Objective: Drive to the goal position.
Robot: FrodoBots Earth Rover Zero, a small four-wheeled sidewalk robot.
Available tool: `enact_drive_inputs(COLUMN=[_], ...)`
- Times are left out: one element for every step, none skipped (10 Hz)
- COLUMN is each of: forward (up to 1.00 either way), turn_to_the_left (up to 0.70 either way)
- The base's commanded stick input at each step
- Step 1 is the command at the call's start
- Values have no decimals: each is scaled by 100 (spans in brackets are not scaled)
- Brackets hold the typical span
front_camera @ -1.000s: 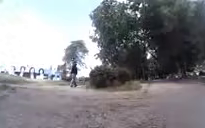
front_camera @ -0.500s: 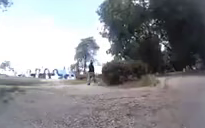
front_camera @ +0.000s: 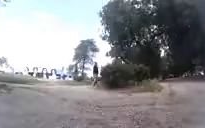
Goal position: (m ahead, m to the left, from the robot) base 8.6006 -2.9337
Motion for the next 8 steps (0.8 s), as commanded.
enact_drive_inputs(forward=[85, 85, 85, 85, 85, 85, 85, 85], turn_to_the_left=[0, 0, 0, 9, 21, 28, 33, 34])
